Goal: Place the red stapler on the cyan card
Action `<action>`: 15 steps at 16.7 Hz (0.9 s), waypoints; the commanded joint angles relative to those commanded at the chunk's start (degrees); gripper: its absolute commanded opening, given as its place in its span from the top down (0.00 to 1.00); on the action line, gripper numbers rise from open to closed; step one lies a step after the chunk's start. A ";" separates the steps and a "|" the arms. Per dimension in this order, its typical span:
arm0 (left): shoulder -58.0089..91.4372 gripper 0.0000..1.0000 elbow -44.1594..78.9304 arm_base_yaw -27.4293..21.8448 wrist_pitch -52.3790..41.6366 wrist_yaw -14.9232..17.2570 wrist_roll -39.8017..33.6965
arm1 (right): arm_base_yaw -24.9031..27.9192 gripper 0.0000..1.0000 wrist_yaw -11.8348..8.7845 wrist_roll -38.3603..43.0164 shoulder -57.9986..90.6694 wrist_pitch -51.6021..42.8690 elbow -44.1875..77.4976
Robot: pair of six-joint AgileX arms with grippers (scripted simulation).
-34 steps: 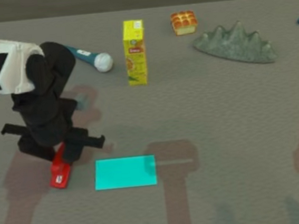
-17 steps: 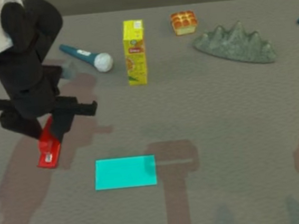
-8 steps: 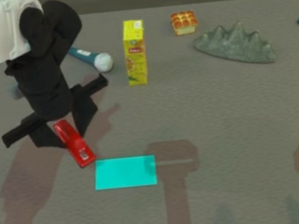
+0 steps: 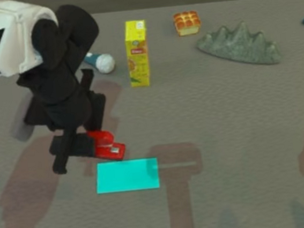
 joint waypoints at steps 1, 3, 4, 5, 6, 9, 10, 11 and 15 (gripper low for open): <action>-0.66 1.00 -0.43 -0.30 0.64 0.32 -3.99 | 0.00 0.00 0.00 0.00 0.00 0.00 0.00; -1.98 1.00 -1.20 -0.75 1.86 0.82 -10.15 | 0.00 0.00 0.00 0.00 0.00 0.00 0.00; -2.53 1.00 -1.50 -0.91 2.35 1.00 -12.33 | 0.00 0.00 0.00 0.00 0.00 0.00 0.00; -2.95 1.00 -1.71 -1.02 2.73 1.13 -13.89 | 0.00 0.00 0.00 0.00 0.00 0.00 0.00; -3.21 1.00 -1.82 -1.09 2.97 1.21 -14.84 | 0.00 0.00 0.00 0.00 0.00 0.00 0.00; -3.30 1.00 -1.86 -1.12 3.05 1.24 -15.19 | 0.00 0.00 0.00 0.00 0.00 0.00 0.00; -3.30 1.00 -1.86 -1.12 3.05 1.24 -15.19 | 0.00 0.00 0.00 0.00 0.00 0.00 0.00; -3.08 1.00 -1.71 -0.82 2.94 1.17 -15.03 | 0.00 0.00 0.00 0.00 0.00 0.00 0.00; -0.89 1.00 -3.69 -1.20 7.06 1.08 -15.72 | 0.00 0.00 0.00 0.00 0.00 0.00 0.00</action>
